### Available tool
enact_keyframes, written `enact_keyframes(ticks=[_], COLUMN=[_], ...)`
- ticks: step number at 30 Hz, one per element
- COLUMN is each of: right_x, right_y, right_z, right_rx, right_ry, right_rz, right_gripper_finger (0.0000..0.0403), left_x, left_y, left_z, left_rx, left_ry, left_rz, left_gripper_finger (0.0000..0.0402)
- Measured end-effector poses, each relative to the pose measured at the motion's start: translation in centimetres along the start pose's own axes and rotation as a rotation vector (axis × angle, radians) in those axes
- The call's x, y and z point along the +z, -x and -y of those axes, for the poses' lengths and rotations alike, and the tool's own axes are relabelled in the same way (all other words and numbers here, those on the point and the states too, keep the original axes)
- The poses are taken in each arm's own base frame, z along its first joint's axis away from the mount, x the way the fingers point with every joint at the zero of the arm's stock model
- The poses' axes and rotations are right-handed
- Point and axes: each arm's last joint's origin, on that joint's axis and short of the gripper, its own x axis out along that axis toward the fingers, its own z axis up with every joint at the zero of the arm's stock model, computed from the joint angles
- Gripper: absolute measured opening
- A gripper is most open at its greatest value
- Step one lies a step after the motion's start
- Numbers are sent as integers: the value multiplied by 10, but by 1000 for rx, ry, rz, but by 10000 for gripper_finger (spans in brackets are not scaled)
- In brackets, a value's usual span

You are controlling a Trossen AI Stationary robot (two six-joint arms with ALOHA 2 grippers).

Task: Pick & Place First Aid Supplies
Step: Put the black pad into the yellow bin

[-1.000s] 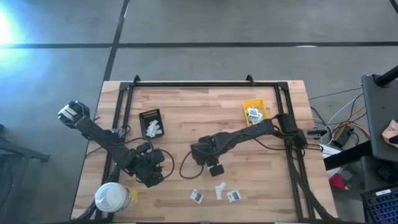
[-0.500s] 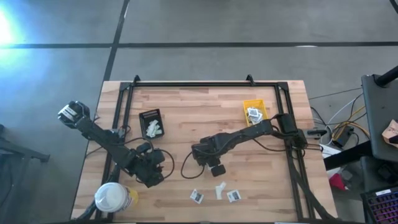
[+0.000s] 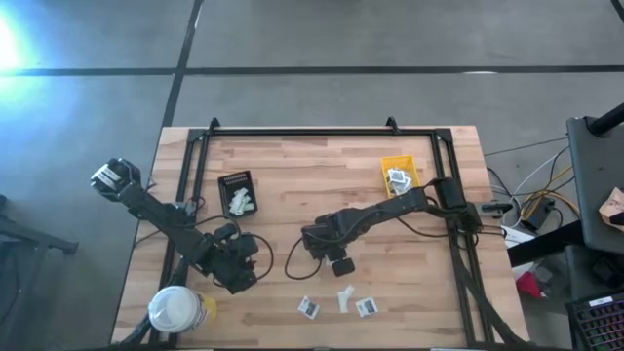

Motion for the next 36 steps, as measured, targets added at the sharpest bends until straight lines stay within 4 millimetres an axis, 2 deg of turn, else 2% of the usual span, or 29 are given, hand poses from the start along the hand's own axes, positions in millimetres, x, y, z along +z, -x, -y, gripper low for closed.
enact_keyframes(ticks=[7, 12, 24, 28, 36], right_x=[0, -1, -7, -7, -13], right_y=[0, 1, 13, 23, 61], right_z=[0, 0, -2, -2, 3], right_rx=[1, 1, 4, -26, -137], right_ry=[-8, -9, -33, -30, -65], right_rz=[0, -11, -66, -53, -17], right_gripper_finger=[35, 15, 8, 8, 8], left_x=[0, 0, 1, 1, 1], left_y=[0, 0, 0, 0, 0], left_z=[0, 0, 1, 2, 2], left_rx=[-2, -3, -14, -21, -21], left_ry=[1, 1, 8, 12, 13], left_rz=[1, 2, 7, 11, 11], left_gripper_finger=[176, 176, 176, 176, 176])
